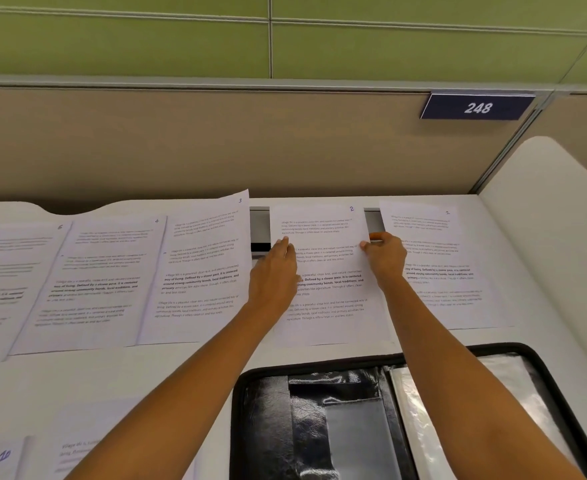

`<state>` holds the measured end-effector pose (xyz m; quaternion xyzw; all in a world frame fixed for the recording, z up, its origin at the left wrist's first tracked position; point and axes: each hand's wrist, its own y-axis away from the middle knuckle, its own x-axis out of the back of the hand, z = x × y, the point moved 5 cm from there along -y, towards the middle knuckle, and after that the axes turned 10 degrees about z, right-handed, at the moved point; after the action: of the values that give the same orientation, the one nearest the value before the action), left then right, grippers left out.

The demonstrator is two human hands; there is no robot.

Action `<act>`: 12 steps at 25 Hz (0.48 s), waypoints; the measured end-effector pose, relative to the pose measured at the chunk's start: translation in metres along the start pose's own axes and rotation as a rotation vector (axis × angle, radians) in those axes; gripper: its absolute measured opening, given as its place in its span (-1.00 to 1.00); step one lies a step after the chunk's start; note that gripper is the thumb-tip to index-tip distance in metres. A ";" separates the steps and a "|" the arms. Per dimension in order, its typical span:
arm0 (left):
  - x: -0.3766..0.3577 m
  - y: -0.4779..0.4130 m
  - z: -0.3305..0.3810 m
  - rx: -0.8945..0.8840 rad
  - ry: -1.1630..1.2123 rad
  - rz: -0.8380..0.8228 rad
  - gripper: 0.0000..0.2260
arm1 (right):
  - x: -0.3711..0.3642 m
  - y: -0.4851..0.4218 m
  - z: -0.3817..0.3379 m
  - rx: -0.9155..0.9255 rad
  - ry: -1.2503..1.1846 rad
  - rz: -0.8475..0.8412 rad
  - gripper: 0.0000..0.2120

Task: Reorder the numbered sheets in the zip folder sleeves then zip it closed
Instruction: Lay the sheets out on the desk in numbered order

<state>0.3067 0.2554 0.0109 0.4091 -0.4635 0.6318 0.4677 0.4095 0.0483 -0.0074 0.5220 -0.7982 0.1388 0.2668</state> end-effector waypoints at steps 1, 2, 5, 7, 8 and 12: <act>-0.003 0.001 0.001 -0.012 0.007 -0.004 -0.40 | 0.000 0.002 -0.001 0.013 0.010 0.000 -0.74; -0.005 0.002 0.002 -0.020 0.013 -0.011 -0.40 | 0.001 0.003 -0.001 0.024 0.020 0.002 -0.74; -0.009 0.003 0.004 -0.026 0.014 -0.035 -0.37 | 0.003 0.005 0.001 0.037 0.044 0.010 -0.79; -0.013 0.003 0.004 -0.035 0.026 -0.051 -0.35 | 0.004 0.006 0.006 0.015 0.044 0.017 -0.80; -0.015 0.004 0.003 -0.039 0.028 -0.055 -0.34 | 0.004 0.006 0.008 0.001 0.036 0.023 -0.79; -0.018 0.004 0.002 -0.050 0.015 -0.069 -0.32 | 0.005 0.007 0.013 -0.054 -0.001 0.062 -0.78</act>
<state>0.3072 0.2497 -0.0061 0.4084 -0.4611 0.6064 0.5028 0.3980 0.0409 -0.0143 0.4896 -0.8176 0.1250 0.2759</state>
